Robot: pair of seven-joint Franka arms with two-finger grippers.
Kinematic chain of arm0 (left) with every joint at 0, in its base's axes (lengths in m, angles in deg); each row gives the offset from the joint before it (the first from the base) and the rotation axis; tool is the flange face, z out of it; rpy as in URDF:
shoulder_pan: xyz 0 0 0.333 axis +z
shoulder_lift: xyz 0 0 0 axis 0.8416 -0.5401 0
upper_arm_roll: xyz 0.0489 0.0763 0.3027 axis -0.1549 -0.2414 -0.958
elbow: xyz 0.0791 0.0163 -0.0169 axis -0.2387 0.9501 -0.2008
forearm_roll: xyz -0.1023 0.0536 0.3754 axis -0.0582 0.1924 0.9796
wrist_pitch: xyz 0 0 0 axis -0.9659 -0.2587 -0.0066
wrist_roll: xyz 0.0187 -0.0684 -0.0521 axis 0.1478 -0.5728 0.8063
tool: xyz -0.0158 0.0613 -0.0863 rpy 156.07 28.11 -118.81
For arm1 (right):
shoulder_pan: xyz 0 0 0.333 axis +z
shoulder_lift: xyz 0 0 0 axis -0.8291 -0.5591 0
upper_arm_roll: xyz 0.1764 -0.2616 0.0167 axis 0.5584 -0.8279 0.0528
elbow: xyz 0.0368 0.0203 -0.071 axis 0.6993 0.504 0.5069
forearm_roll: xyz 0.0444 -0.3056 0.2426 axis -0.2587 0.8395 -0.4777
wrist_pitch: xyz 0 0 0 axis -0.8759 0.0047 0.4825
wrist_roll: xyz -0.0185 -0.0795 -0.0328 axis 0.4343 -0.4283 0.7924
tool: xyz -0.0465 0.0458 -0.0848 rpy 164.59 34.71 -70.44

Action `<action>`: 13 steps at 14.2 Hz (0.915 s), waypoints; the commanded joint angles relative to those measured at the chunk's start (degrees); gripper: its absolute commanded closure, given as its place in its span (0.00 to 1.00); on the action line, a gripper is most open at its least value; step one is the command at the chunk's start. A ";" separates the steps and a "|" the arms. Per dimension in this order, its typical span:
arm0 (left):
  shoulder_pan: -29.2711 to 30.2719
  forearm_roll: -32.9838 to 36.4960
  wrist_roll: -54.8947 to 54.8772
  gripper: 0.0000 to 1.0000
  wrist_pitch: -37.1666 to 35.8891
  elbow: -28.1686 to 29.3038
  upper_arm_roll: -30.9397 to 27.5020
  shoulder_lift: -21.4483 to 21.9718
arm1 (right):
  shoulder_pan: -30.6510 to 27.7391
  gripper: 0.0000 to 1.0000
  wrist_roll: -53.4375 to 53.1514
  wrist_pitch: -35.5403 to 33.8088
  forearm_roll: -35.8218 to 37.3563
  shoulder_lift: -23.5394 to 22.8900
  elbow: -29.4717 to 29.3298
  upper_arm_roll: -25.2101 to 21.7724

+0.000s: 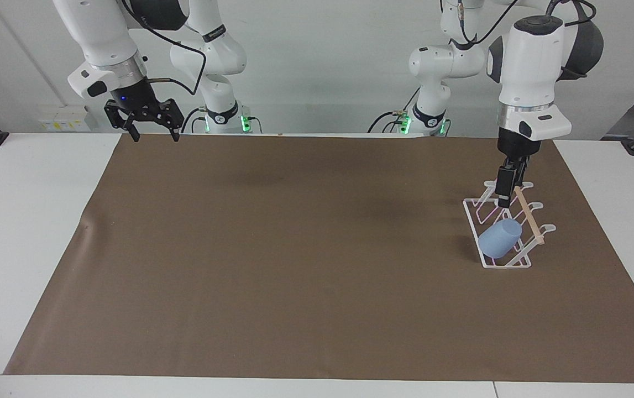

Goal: Hang cup on cup holder
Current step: 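Lower the cup onto the rack hook with the left gripper and release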

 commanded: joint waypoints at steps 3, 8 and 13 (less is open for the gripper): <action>0.21 -2.71 -27.16 0.00 -11.78 -2.09 -0.67 1.13 | 0.14 0.00 0.58 -0.04 -0.83 0.72 0.14 -0.38; 1.88 -1.92 -49.60 0.00 -21.63 -5.52 -0.94 0.87 | -0.65 0.00 0.48 0.40 -0.83 0.72 -0.57 -0.47; 5.13 -4.11 -47.00 0.00 -24.46 -13.67 -1.29 -1.94 | -0.56 0.00 0.75 -0.04 -0.83 0.72 -0.57 -0.38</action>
